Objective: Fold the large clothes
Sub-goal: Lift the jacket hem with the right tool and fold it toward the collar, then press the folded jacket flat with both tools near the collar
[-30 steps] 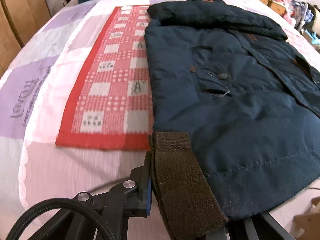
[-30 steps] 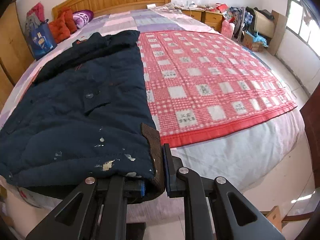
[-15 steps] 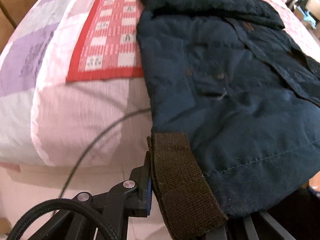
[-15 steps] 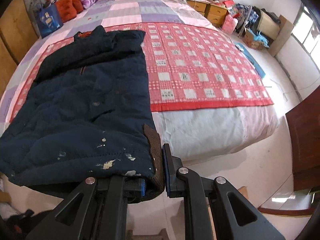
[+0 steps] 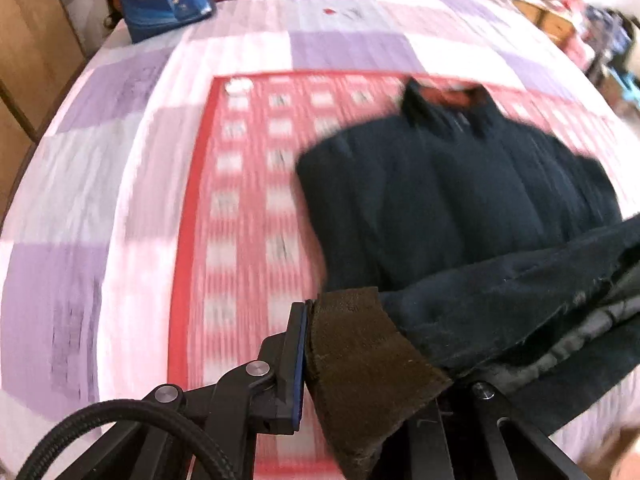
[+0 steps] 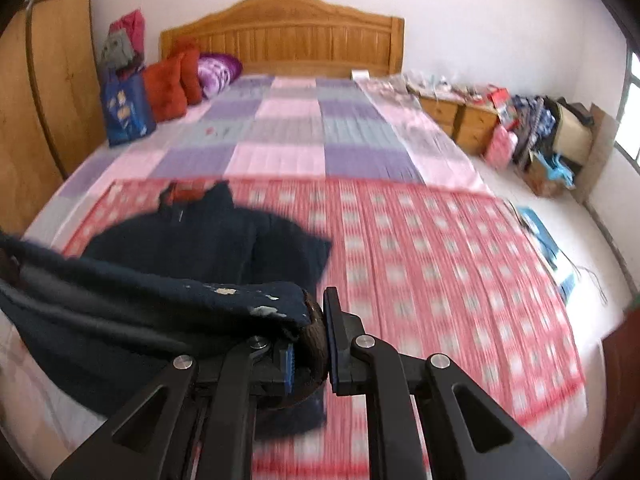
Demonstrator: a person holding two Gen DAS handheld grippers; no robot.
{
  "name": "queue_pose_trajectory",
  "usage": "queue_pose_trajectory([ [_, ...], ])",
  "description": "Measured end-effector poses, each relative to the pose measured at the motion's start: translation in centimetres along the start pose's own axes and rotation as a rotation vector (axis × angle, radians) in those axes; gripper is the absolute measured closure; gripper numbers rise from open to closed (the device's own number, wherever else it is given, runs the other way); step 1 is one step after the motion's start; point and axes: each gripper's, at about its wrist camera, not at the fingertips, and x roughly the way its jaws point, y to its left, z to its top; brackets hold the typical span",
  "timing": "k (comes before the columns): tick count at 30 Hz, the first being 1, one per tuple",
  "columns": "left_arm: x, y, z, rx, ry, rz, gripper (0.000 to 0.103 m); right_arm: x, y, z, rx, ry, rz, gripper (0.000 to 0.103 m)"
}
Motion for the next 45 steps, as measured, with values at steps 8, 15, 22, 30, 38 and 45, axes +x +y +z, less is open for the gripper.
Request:
queue_pose_trajectory([
  [8,14.7,0.2,11.6,-0.056,0.149,0.061,0.087,19.2,-0.4,8.6,0.015,0.161,-0.054,0.090],
  [15,25.2,-0.1,12.6,-0.066,0.272,0.081,0.078,30.3,-0.3,6.9,0.045,0.313,-0.136,0.090],
  [22,28.6,0.2,12.5,-0.070,0.287,0.062,0.057,35.9,-0.1,6.2,0.077,0.379,-0.189,0.085],
  [30,22.9,4.2,16.0,-0.120,0.198,-0.089,0.001,35.7,-2.0,8.9,0.092,0.494,-0.164,0.035],
  [38,14.7,3.9,16.9,-0.157,-0.027,-0.182,0.001,31.6,-1.6,12.4,-0.074,0.486,-0.199,0.015],
  [45,11.6,-7.6,6.4,0.093,-0.038,-0.261,0.001,29.0,-2.8,13.3,0.130,0.374,-0.123,0.015],
])
